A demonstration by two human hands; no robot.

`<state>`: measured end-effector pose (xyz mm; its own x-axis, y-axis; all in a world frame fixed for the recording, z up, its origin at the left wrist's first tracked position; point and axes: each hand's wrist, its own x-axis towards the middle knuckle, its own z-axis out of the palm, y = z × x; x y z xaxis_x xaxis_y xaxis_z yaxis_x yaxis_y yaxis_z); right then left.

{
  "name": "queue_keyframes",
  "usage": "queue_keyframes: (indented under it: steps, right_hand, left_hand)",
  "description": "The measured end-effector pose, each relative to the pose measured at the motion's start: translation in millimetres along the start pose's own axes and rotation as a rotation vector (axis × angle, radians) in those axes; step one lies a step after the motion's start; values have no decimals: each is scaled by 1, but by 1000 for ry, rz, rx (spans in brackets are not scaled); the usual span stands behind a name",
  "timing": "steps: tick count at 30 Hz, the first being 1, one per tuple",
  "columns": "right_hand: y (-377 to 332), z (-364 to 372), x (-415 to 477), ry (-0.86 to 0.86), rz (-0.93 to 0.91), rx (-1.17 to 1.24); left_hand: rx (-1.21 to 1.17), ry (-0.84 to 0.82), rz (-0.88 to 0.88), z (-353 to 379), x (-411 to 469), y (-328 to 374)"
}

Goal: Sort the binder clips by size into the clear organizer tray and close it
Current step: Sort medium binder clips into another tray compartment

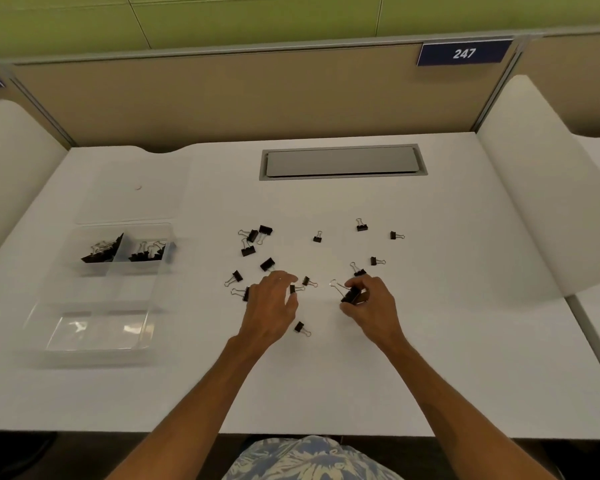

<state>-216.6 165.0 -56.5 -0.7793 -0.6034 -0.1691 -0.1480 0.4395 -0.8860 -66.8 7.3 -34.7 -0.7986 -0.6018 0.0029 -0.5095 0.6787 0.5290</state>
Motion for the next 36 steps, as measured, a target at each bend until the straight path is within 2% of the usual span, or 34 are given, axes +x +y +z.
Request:
queue_keyframes:
  steps: [5,18,26,36]
  right_hand:
    - [-25,12,4,-40,5,121]
    - [-80,86,9,-191,12,196]
    - [-145,190,2,-194,-14,159]
    - [-213,325,22,-125,-42,33]
  left_hand:
    - [-38,62,-7,-15,-1,-21]
    - [-66,180,-99,-78,-12,-86]
    - [-69,223,-138,-144,-22,-182]
    - [-57,155,-103,-214,-21,-300]
